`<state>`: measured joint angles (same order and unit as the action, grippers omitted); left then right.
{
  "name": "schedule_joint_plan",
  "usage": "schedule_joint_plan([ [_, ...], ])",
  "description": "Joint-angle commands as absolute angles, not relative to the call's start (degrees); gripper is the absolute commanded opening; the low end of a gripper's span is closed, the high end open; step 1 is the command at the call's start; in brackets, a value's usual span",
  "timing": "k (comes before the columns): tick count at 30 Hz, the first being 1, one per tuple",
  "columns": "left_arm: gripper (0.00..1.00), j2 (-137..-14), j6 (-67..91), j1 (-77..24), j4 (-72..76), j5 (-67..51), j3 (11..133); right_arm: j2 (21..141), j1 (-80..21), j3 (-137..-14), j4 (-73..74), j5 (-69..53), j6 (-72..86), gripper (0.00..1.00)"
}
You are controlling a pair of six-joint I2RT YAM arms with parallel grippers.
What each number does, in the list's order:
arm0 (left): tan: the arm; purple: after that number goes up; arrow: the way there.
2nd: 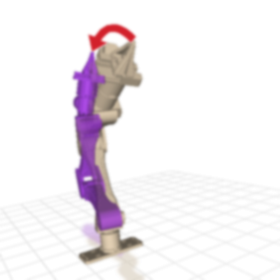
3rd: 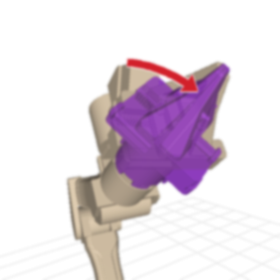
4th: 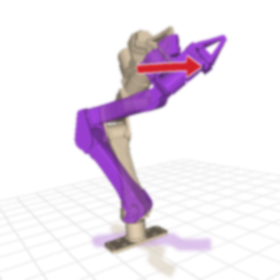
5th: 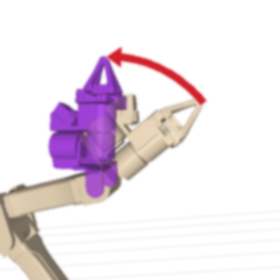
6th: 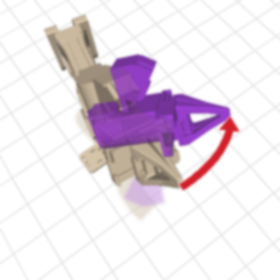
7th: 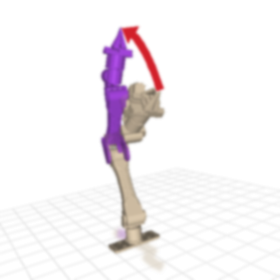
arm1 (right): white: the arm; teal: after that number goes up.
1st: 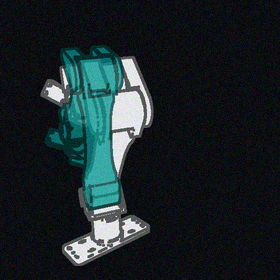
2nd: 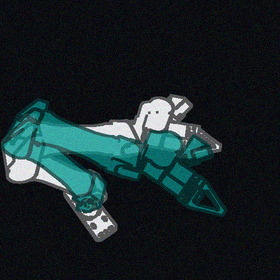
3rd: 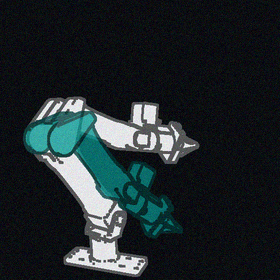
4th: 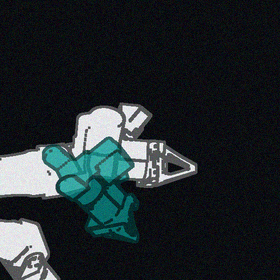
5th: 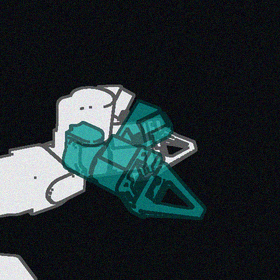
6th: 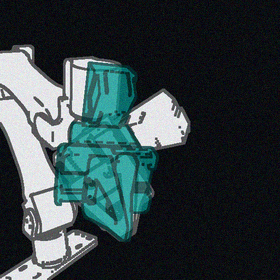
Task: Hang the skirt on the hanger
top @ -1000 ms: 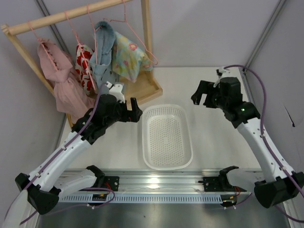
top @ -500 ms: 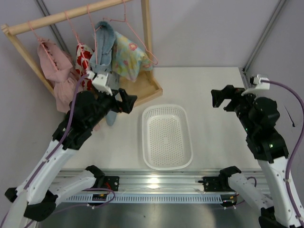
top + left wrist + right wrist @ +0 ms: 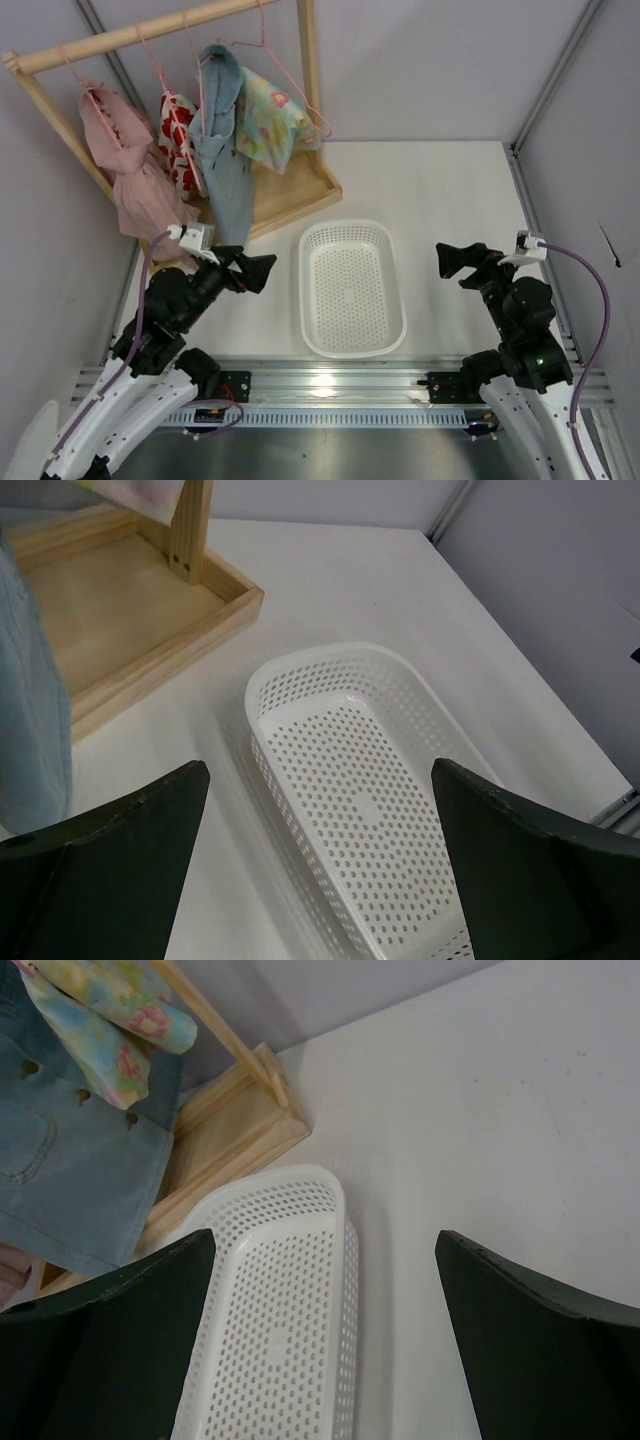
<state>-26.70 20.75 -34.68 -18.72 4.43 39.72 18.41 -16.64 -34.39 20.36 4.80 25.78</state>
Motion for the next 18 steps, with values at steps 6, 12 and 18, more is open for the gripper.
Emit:
schedule_joint_plan([
  [6,0.99,-16.5,30.9,-34.3,-12.6,7.5,28.7,13.1,-16.5,-31.0,19.6,6.8,30.1,1.00],
  [12,0.99,-15.9,30.5,-34.3,-12.7,9.0,29.0,12.8,-16.5,-29.8,18.1,5.6,31.1,0.99],
  [18,0.99,-18.2,30.6,-34.3,-14.2,10.1,29.5,13.4,-16.6,-30.8,18.5,5.9,30.8,0.99],
])
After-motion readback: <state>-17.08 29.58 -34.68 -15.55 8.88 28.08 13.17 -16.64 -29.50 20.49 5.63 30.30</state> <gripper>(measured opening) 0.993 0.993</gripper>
